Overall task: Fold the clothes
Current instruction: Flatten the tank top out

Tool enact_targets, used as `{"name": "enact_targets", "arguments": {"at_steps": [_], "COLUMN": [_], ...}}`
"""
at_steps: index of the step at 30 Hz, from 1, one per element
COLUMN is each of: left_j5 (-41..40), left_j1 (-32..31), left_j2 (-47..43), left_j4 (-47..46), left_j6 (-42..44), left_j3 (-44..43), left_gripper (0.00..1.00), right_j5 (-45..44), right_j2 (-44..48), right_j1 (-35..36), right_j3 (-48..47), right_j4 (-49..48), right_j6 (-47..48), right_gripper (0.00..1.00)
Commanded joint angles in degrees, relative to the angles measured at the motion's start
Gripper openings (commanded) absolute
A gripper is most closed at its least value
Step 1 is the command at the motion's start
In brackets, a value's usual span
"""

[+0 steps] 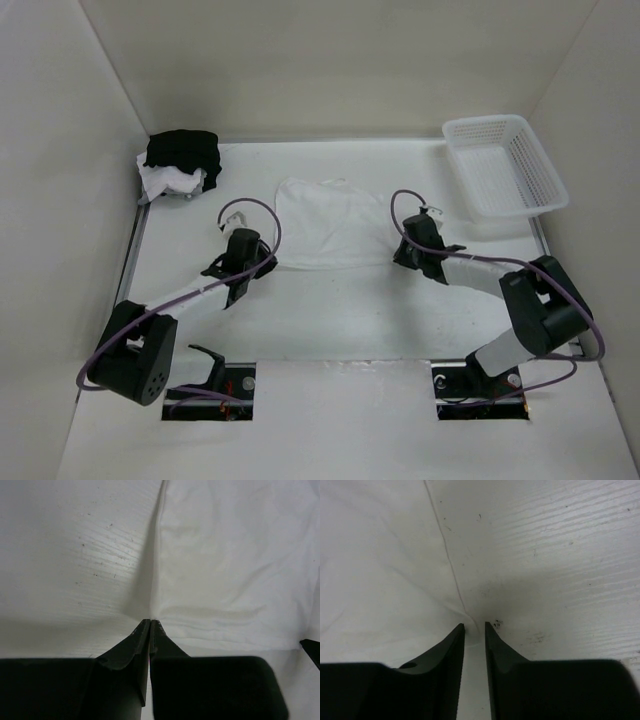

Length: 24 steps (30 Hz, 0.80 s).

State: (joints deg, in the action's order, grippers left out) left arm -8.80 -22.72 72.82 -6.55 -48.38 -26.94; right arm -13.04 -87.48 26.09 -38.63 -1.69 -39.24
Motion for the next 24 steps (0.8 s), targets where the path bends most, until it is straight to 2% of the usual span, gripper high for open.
{"name": "enact_targets", "arguments": {"at_steps": [1,2,4,7,9,11,14,16,20,24], "left_j5": [1.5,1.5,1.5,1.5,1.6,1.6,1.6,1.7,1.2,1.0], "left_j1": [0.6,0.6,0.6,0.6,0.6,0.6,0.7,0.7,0.5,0.8], "left_j2": [-1.5,-1.6,-1.9,-2.2,-2.4,-2.7,-3.3,-4.4,-12.2,-25.7], "left_j4": [-2.8,-2.9,-3.5,-3.8,-3.8,-4.0,-3.8,-3.2,0.8,10.1], "left_j6": [-0.2,-0.2,-0.3,-0.5,-0.5,-0.5,-0.5,-0.5,-0.7,-0.9], "left_j3": [1.4,1.5,1.7,2.0,2.2,2.4,2.6,2.3,0.8,-4.2], "left_gripper": [0.00,0.00,0.00,0.00,0.00,0.00,0.00,0.00,0.00,0.00], "right_j5": [0.1,0.5,1.0,0.6,0.4,0.4,0.1,-1.2,-5.6,-11.3], "right_j2": [-1.0,-1.2,-1.3,-0.9,-0.2,-0.1,-0.1,1.3,11.2,27.7], "right_j1": [1.1,1.4,1.9,3.0,3.1,3.1,3.4,3.7,6.4,11.7], "right_j3": [-2.2,-2.1,-1.7,-1.0,-0.4,0.0,0.2,1.0,2.0,-2.0], "right_j4": [0.3,0.1,-0.1,-0.2,-0.3,-0.3,-0.4,-1.0,-0.4,9.3], "right_j6": [-1.4,-1.5,-2.1,-3.2,-3.6,-3.6,-4.1,-5.1,-4.5,-1.6], "right_gripper": [0.23,0.20,0.22,0.40,0.40,0.35,0.16,0.07,0.04,0.02]}}
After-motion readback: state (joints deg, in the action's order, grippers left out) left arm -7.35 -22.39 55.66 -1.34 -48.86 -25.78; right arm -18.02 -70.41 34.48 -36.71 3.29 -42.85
